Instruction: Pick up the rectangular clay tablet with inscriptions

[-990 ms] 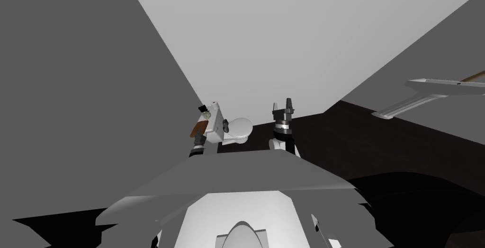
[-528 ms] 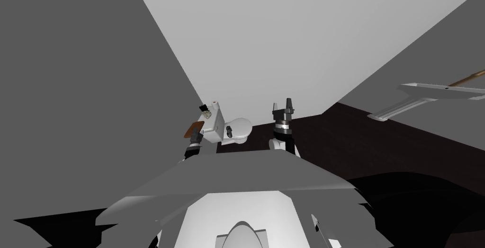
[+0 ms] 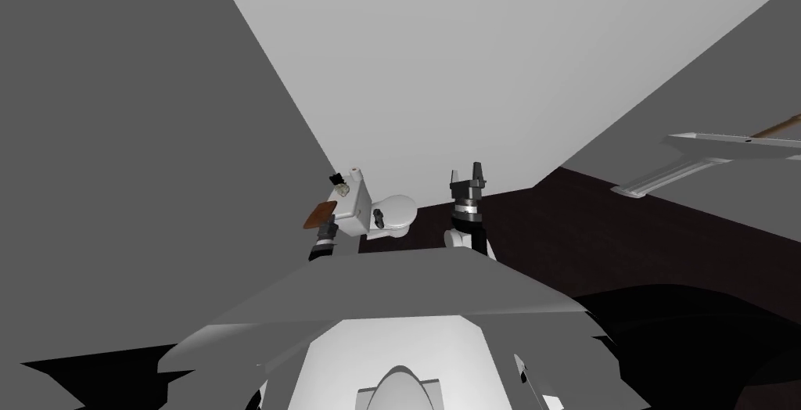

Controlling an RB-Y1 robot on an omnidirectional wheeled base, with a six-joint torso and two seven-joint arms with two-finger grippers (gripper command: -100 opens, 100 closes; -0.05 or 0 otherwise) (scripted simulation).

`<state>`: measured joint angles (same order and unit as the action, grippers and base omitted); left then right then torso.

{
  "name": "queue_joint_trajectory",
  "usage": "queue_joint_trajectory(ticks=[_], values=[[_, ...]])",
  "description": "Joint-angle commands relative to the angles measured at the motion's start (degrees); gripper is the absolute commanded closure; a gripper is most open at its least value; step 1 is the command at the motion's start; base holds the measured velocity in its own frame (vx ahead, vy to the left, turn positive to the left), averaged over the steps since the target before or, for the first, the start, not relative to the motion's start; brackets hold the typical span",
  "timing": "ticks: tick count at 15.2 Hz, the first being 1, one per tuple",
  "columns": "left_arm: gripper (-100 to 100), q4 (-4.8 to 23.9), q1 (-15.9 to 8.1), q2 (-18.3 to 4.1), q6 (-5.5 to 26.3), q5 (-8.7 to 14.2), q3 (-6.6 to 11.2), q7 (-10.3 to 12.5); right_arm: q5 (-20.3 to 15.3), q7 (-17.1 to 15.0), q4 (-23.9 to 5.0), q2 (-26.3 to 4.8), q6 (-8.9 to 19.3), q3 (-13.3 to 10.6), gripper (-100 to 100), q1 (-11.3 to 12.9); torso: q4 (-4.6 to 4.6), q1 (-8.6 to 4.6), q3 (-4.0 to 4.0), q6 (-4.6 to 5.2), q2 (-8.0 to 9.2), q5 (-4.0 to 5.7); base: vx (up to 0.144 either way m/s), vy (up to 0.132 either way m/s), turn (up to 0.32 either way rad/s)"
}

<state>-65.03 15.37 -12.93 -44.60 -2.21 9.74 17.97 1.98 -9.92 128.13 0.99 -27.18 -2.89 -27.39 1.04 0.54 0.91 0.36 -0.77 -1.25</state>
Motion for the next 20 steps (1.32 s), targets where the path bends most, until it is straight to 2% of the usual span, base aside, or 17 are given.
queue_joint_trajectory(ticks=[1, 2, 3, 14, 15, 16, 19, 20], values=[[100, 1.9, -0.2, 1.1, -1.2, -0.1, -0.56, -0.7, 0.0, 0.0, 0.0, 0.0, 0.0, 0.0, 0, 0.0, 0.0, 0.0, 0.0, 0.0, 0.0, 0.0, -0.002, 0.088, -0.008], [100, 1.1, 0.1, 0.4, -0.8, 0.0, -0.24, -0.3, 0.0, 0.0, 0.0, 0.0, 0.0, 0.0, 0, 0.0, 0.0, 0.04, 0.0, -0.01, -0.01, -0.01, -0.001, 0.052, -0.007], [-100, 0.8, 0.7, -1.2, 0.1, 0.2, -0.05, 1.2, 0.0, 0.0, 0.0, 0.0, 0.0, 0.0, 0, 0.0, 0.0, -0.02, 0.01, 0.0, -0.02, 0.0, -0.024, 0.027, -0.065], [-100, -1.5, 3.7, -9.2, 6.7, 1.4, 1.09, 8.5, 0.0, 0.0, 0.0, 0.0, 0.0, 0.0, 0, 0.0, -0.05, -0.14, -0.12, 0.01, 0.21, 0.04, -0.059, 0.028, -0.082], [-100, -2.2, 3.7, -8.3, 6.5, 1.2, 0.93, 7.6, 0.0, 0.0, 0.0, 0.0, 0.0, 0.0, 0, 0.0, -0.06, -0.14, -0.13, -0.01, 0.22, 0.06, -0.037, 0.012, -0.039], [-100, -4.2, 4.4, -9.7, 7.3, 1.5, 1.89, 8.7, 0.0, 0.0, 0.0, 0.0, 0.0, 0.0, 0, 0.0, -0.06, -0.18, -0.13, -0.04, 0.19, 0.08, 0.002, -0.024, -0.015], [-100, -6.1, 4.9, -11.1, 7.7, 1.7, 2.85, 9.6, 0.0, 0.0, 0.0, 0.0, 0.0, 0.0, 0, 0.0, -0.2, -0.43, -0.1, -0.18, -0.02, 0.45, 0.043, -0.067, 0.015], [-100, -5.2, 5.1, -10.2, 7.5, 1.5, 2.15, 9.1, 0.0, 0.0, 0.0, 0.0, 0.0, 0.0, 0, 0.0, -0.22, -0.48, -0.1, -0.2, -0.04, 0.52, 0.032, -0.048, 0.011]])
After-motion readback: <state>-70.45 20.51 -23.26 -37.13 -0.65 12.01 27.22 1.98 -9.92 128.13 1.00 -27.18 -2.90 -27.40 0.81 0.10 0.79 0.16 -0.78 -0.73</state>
